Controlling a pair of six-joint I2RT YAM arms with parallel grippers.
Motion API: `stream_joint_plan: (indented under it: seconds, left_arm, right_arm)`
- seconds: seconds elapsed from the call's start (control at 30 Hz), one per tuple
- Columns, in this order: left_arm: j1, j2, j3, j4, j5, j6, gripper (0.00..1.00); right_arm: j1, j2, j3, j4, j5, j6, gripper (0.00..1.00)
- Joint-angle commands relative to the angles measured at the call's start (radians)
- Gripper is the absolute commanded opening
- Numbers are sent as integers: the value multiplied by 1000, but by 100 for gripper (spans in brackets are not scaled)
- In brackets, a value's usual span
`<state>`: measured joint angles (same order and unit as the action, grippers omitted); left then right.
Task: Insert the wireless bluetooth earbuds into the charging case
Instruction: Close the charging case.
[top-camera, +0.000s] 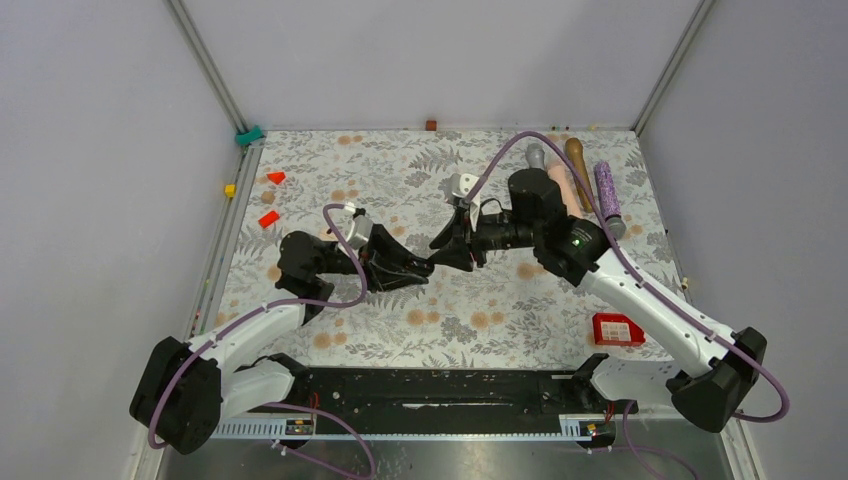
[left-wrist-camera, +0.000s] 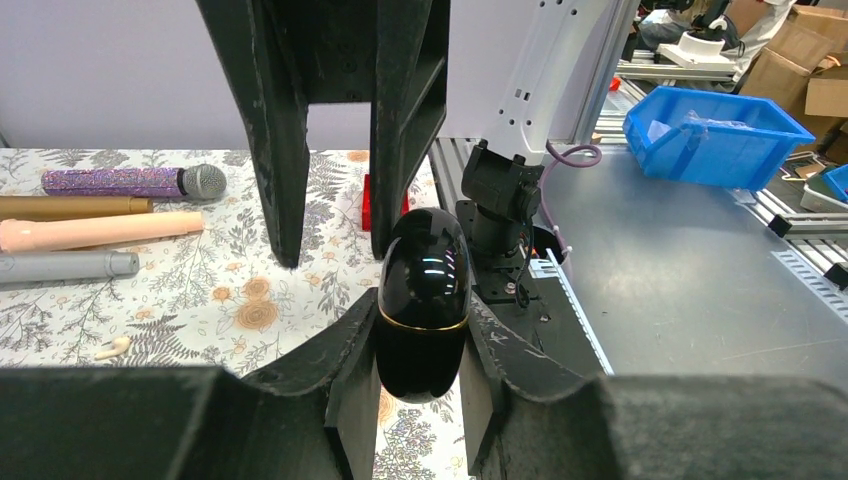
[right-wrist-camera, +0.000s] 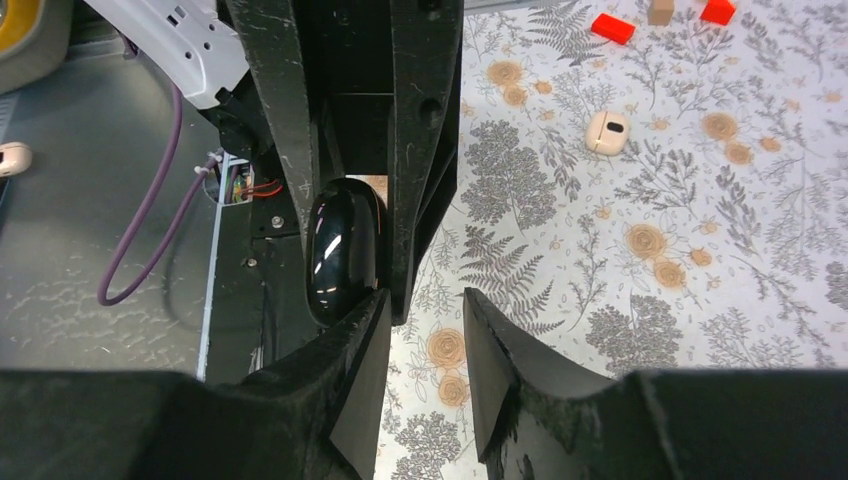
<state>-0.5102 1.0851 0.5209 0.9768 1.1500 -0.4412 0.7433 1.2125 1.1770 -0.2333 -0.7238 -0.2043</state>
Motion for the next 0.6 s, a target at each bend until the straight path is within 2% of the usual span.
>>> stream_joint_plan:
  seconds: [0.0, 0.1, 0.13, 0.27, 0.3, 0.33, 0.43, 0.57]
  left_arm:
    - [4, -21, 23, 14, -3, 38, 22]
    - [11, -22, 37, -46, -4, 72, 22]
    - [13, -25, 41, -71, -2, 91, 22]
    - [27, -37, 63, -213, 2, 181, 22]
    - [29, -37, 66, -232, 2, 196, 22]
    - [30, -39, 70, -249, 3, 209, 22]
    - [34, -40, 101, -370, 9, 280, 22]
    - [36, -38, 214, -753, -13, 535, 21]
  right_arm:
    - [8, -62, 72, -50, -19, -57, 42]
    - [5, -71, 89, -102, 56, -107, 47]
    - [3, -83, 87, -112, 89, -122, 51]
    - [-17, -138, 51, -109, 234, -148, 79]
    - [-23, -150, 43, -108, 268, -152, 92]
    - [-29, -161, 33, -104, 305, -153, 99]
    - [-40, -194, 9, -106, 414, -160, 100]
    - [-47, -233, -39, -104, 546, -180, 99]
